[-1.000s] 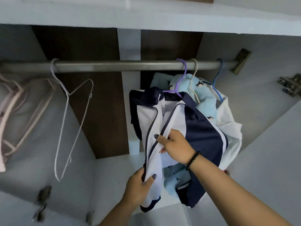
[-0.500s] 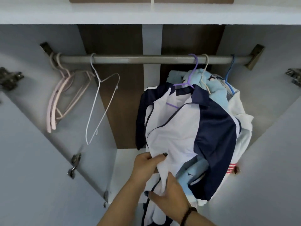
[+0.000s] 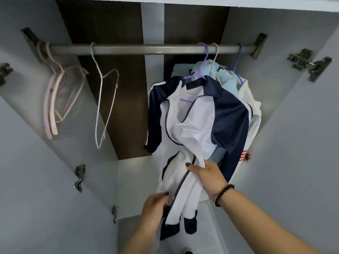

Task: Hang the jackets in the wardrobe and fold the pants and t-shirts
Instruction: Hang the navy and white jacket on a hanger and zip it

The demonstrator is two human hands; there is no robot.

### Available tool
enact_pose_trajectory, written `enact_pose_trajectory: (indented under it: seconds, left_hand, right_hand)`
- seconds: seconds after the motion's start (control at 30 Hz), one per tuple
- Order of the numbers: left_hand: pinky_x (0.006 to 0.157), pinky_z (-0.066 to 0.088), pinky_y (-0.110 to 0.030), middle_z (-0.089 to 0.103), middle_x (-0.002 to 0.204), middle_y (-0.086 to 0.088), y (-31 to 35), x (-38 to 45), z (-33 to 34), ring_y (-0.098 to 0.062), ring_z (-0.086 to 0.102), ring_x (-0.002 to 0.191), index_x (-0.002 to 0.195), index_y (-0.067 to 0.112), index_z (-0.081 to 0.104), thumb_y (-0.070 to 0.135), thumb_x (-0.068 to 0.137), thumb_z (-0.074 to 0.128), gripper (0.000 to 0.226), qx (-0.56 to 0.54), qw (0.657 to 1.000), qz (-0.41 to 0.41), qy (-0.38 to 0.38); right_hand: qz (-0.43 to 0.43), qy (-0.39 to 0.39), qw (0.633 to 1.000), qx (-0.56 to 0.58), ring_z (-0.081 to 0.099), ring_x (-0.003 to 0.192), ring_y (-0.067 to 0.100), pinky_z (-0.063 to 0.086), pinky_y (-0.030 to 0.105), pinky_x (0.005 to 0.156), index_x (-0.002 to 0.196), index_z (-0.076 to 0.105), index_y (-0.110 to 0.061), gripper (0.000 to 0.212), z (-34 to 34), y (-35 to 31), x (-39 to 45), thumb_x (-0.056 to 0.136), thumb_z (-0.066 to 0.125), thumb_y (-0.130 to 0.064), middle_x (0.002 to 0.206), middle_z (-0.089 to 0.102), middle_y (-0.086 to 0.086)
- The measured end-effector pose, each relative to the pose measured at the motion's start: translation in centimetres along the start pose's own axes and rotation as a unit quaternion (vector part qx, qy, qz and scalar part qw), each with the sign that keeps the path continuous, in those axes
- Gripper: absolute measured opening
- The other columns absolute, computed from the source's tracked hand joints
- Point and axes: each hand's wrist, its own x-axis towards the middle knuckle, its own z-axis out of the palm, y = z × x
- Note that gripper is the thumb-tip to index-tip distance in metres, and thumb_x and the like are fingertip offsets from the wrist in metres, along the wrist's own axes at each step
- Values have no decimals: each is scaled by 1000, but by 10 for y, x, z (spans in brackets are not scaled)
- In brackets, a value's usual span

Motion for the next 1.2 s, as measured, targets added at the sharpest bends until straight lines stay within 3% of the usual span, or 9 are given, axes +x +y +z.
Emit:
enact_pose_trajectory:
  seconds: [0.13,0.23,0.4,0.5,0.67,0.8,1.03,1.13,1.2]
  left_hand:
    - [65,46,-31,69,89,-7,-45,-12,-18,-23,63,80,95,14,69,47,83,66,36,-22,976,-180,-122]
    - [64,52,-32,68,89,-13,-56,-22,-26,-25,68,74,98,11,65,40,89,64,31,-165,945,-207,-193]
    - [61,56,-28,68,68,-10,-48,-51,-35,-16,60,60,91,2,64,3,82,69,11,-240,941,-164,-172]
    - [61,46,-28,61,54,-11,-47,-65,-46,-12,50,35,113,8,53,-14,84,61,37,-236,953,-140,-127]
    - [46,46,-23,67,65,-13,-47,-81,-50,-15,53,44,138,19,42,-17,82,61,69,-275,944,-139,-114]
    - [37,40,-19,64,71,-12,-46,-91,-43,-14,50,45,130,9,56,-16,89,47,49,-316,934,-114,-125]
    - [39,46,-15,71,72,-12,-43,-118,-4,-10,57,46,97,8,71,-6,94,47,27,-327,938,-63,-96]
    - [42,47,-15,73,78,-9,-45,-132,11,-9,59,50,102,11,71,0,95,51,24,-321,943,-45,-80]
    - [44,48,-14,73,80,-7,-46,-144,16,-8,62,53,104,10,71,2,96,51,23,-323,942,-30,-84]
  right_hand:
    - [8,12,1000,13,68,78,30,56,46,81,91,68,-2,10,14,-5,-17,87,67,-11,85,70,15]
    - [18,22,999,17,69,82,33,57,48,82,91,68,-3,11,23,-2,-27,88,67,-13,89,71,18]
    - [18,40,999,12,66,76,28,58,43,79,89,67,-4,9,27,12,-43,90,63,-12,86,68,15]
    - [33,40,997,58,65,72,23,56,33,67,91,65,-5,7,25,16,-54,91,62,-11,81,68,9]
    - [65,-16,989,130,69,94,27,56,38,85,103,66,-1,14,24,22,-67,93,58,-7,99,73,12]
    - [67,-65,988,122,68,98,23,54,38,92,105,68,-2,17,20,41,-87,92,59,-7,102,73,10]
    - [-46,-54,994,-81,62,74,6,46,15,66,82,72,-7,13,-4,93,-137,89,62,-13,84,71,3]
    - [-35,71,993,-86,61,67,14,48,22,64,69,64,-10,20,-17,102,-151,83,69,-24,70,65,0]
    - [26,37,995,-91,56,56,15,46,27,61,59,63,-10,39,-20,109,-165,88,62,-36,57,60,2]
